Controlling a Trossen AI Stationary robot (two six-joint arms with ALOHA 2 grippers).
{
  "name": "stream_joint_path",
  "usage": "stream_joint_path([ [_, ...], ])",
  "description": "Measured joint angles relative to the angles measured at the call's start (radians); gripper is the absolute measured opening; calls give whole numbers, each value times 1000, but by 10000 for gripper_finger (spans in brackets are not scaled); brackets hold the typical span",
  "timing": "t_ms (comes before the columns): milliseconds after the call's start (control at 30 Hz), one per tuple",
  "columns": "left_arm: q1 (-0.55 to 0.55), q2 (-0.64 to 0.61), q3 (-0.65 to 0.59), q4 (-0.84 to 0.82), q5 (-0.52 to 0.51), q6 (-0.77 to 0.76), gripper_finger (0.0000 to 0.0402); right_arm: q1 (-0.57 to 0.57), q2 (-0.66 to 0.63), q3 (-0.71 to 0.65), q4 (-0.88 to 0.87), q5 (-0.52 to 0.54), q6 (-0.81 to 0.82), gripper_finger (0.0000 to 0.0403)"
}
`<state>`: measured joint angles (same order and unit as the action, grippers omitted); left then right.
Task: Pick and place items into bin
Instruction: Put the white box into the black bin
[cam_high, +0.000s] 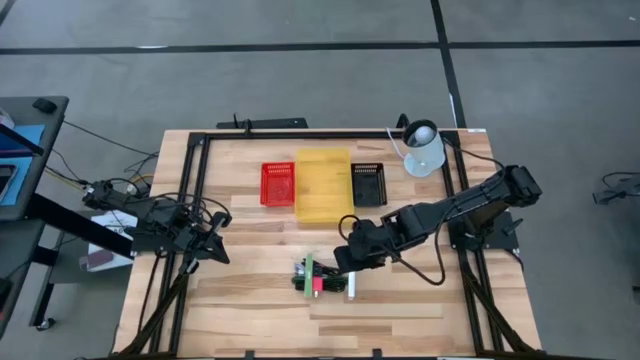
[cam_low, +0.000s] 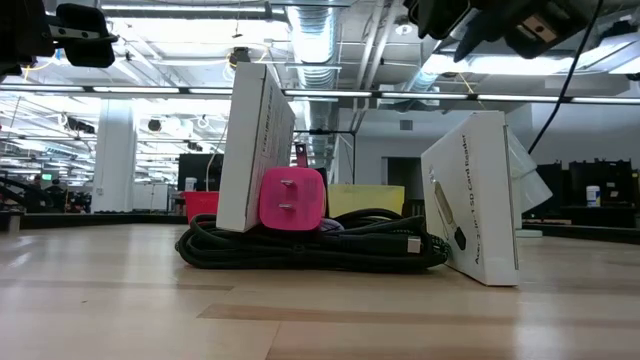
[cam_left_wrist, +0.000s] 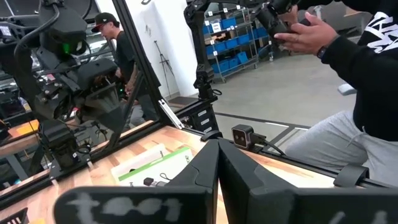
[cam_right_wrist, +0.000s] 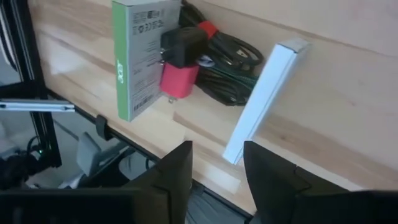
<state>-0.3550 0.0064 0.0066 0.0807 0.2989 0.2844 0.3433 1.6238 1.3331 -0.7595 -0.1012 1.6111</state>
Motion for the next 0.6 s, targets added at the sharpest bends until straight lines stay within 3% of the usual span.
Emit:
stream_joint_path([
  [367, 0, 0, 0, 0, 0, 0, 0, 32, 0, 0, -36, 50, 88, 223],
  [600, 0, 0, 0, 0, 0, 0, 0, 32, 7, 0, -61, 51, 102, 235],
])
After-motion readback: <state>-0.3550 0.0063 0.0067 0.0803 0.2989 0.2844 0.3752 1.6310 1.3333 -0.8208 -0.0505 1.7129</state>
